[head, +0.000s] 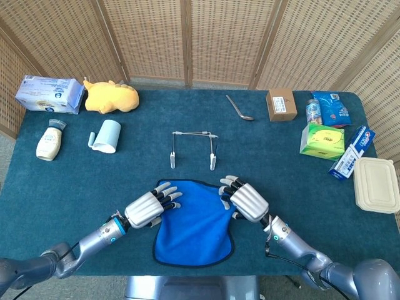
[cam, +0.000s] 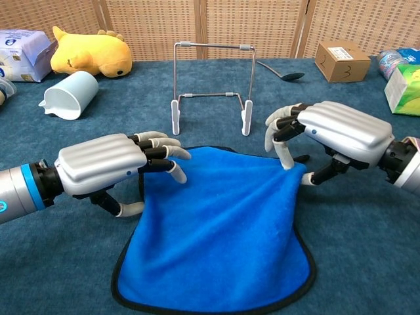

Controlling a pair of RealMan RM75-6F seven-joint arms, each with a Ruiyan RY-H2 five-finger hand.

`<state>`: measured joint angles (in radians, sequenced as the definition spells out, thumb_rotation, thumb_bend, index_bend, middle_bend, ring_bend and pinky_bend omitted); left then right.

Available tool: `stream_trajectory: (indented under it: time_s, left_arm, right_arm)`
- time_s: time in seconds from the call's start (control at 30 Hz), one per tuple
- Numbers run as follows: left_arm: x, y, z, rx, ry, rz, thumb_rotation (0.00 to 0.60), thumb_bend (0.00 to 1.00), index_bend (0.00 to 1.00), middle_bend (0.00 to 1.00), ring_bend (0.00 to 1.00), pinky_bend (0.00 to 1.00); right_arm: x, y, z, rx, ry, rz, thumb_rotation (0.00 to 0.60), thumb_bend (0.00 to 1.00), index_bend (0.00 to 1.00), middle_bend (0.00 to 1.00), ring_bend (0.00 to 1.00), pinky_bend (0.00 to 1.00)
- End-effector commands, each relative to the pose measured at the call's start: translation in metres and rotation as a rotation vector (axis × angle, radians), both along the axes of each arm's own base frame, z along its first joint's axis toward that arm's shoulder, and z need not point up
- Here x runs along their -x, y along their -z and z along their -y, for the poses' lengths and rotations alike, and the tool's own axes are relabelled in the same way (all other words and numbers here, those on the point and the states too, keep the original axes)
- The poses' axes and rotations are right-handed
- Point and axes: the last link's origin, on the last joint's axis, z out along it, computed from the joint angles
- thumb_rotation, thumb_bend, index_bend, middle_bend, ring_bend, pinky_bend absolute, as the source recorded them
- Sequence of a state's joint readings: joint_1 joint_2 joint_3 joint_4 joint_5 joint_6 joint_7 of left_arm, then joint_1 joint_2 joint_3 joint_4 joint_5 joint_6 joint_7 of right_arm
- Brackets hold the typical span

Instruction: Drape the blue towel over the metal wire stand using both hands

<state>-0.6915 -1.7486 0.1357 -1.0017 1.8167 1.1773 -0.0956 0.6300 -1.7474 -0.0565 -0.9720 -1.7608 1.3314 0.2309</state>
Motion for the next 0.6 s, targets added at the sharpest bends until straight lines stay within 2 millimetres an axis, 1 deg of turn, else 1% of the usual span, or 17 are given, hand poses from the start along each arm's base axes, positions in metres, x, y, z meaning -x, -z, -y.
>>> stream_trajectory:
  time_s: [0.03, 0.13, 0.3, 0.43, 0.53, 0.6]
  left_arm:
    - [-0.0022, 0.0028, 0.0004, 0.003, -0.008, 0.007, 0.600, 0.54, 0.27, 0.14, 0.06, 0.01]
    - [-0.0044, 0.0060, 0.0007, 0.008, -0.023, 0.011, 0.600, 0.57, 0.27, 0.14, 0.07, 0.02]
    - [-0.0074, 0.0085, 0.0014, 0.007, -0.026, 0.018, 0.600, 0.61, 0.31, 0.15, 0.08, 0.03]
    - [-0.0081, 0.0101, 0.0018, 0.008, -0.033, 0.024, 0.600, 0.62, 0.34, 0.16, 0.09, 0.04]
    - [-0.0081, 0.0104, 0.0018, 0.006, -0.036, 0.026, 0.600, 0.62, 0.39, 0.17, 0.09, 0.04]
    - [-0.0078, 0.0105, 0.0018, 0.005, -0.038, 0.027, 0.600, 0.62, 0.44, 0.18, 0.10, 0.04]
  right_arm:
    - [-0.0002, -0.0008, -0.0001, 0.002, 0.001, 0.003, 0.600, 0.37, 0.84, 0.41, 0.21, 0.22]
    - [-0.0009, -0.0015, 0.0002, 0.006, 0.004, 0.010, 0.600, 0.37, 0.84, 0.41, 0.21, 0.22]
    - [-0.0009, -0.0022, 0.0000, 0.009, 0.004, 0.012, 0.600, 0.37, 0.84, 0.41, 0.22, 0.23]
    - [-0.0003, -0.0026, 0.0001, 0.011, 0.007, 0.012, 0.600, 0.37, 0.84, 0.41, 0.22, 0.23]
    - [-0.0003, -0.0025, 0.0001, 0.011, 0.007, 0.012, 0.600, 0.37, 0.83, 0.41, 0.22, 0.23]
    - [-0.0005, -0.0023, 0.0003, 0.010, 0.007, 0.013, 0.600, 0.37, 0.83, 0.41, 0.22, 0.23]
